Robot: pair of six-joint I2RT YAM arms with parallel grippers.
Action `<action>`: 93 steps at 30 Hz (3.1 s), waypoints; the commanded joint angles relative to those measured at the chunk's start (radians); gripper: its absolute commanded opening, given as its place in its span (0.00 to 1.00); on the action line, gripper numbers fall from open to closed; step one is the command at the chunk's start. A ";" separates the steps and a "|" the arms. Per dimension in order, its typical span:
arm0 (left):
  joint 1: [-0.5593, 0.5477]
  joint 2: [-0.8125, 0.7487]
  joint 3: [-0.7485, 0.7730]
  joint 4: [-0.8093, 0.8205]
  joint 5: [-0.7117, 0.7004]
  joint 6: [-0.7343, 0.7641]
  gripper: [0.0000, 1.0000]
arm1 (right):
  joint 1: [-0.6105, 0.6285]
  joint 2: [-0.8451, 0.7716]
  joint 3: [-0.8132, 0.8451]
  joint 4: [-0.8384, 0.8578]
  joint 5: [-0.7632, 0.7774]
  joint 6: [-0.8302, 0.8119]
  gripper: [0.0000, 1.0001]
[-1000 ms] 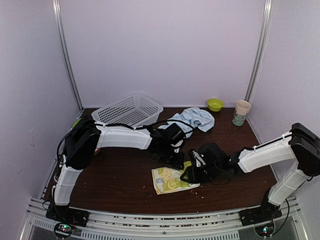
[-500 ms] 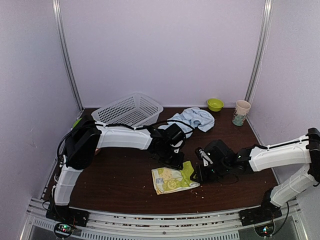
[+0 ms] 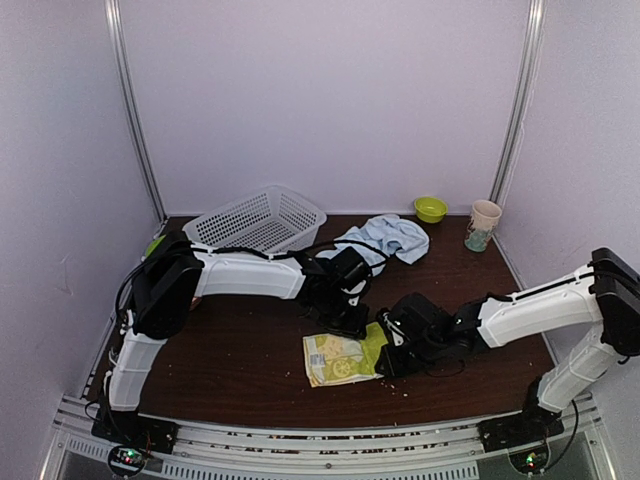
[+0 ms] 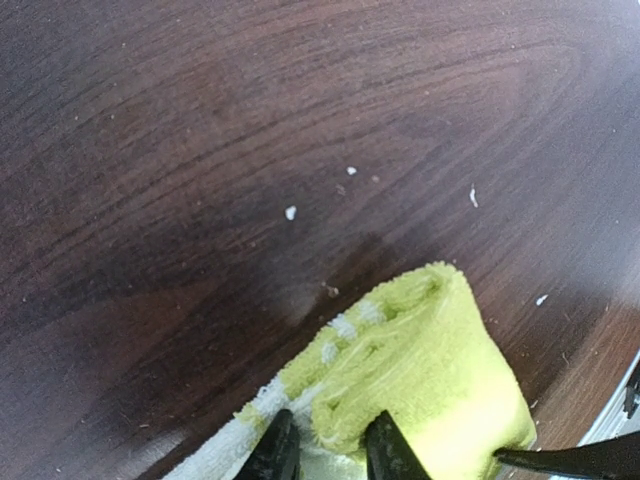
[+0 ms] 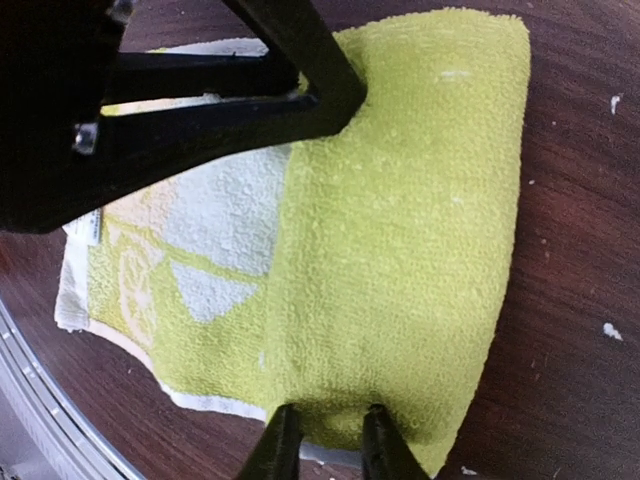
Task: Roll the towels
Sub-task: Roll the towel at the center of the board.
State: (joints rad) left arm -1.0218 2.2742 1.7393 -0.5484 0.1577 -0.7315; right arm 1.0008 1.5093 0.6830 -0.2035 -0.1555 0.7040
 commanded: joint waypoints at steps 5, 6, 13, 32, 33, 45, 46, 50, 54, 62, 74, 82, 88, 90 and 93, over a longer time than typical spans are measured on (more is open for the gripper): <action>0.004 0.032 -0.011 -0.016 -0.012 0.007 0.23 | -0.044 -0.169 0.000 -0.098 0.015 0.027 0.45; 0.003 0.030 -0.013 -0.015 -0.013 0.007 0.23 | -0.058 -0.186 -0.002 -0.087 0.006 0.035 0.47; 0.003 0.022 -0.024 -0.007 -0.018 0.001 0.23 | -0.183 -0.217 -0.127 0.138 -0.106 0.142 0.54; -0.001 0.009 -0.044 0.007 -0.015 -0.008 0.23 | -0.257 0.035 -0.311 0.575 -0.314 0.331 0.35; -0.001 0.007 -0.046 0.007 -0.014 -0.008 0.23 | -0.258 0.043 -0.313 0.581 -0.317 0.334 0.31; -0.008 -0.080 -0.093 0.009 -0.034 -0.005 0.33 | -0.257 -0.047 -0.170 0.197 -0.162 0.137 0.00; -0.008 -0.101 -0.101 0.010 -0.037 -0.005 0.35 | -0.257 -0.057 -0.147 0.144 -0.122 0.109 0.00; -0.008 -0.163 -0.145 0.015 -0.045 -0.006 0.43 | -0.255 -0.075 -0.081 -0.014 -0.028 0.028 0.00; -0.008 -0.225 -0.204 0.028 -0.059 -0.009 0.45 | -0.242 -0.075 -0.034 -0.106 0.043 -0.012 0.00; -0.008 -0.268 -0.291 0.064 -0.069 -0.004 0.42 | -0.171 -0.038 0.080 -0.241 0.195 -0.035 0.00; -0.008 -0.226 -0.313 0.096 -0.051 0.000 0.34 | -0.052 0.049 0.223 -0.366 0.393 0.006 0.00; -0.009 -0.220 -0.336 0.123 -0.034 -0.006 0.27 | 0.002 0.092 0.275 -0.375 0.423 0.026 0.00; -0.009 -0.218 -0.350 0.132 -0.031 -0.011 0.24 | 0.026 0.130 0.301 -0.361 0.404 0.033 0.00; -0.009 -0.218 -0.354 0.134 -0.031 -0.012 0.23 | 0.031 0.130 0.302 -0.351 0.398 0.036 0.00; -0.009 -0.218 -0.357 0.135 -0.031 -0.013 0.22 | 0.033 0.122 0.297 -0.331 0.380 0.038 0.00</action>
State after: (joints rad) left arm -1.0290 2.0380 1.3952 -0.4442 0.1131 -0.7391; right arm 1.0248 1.6329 0.9634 -0.5583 0.2264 0.7273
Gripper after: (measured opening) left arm 0.226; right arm 0.038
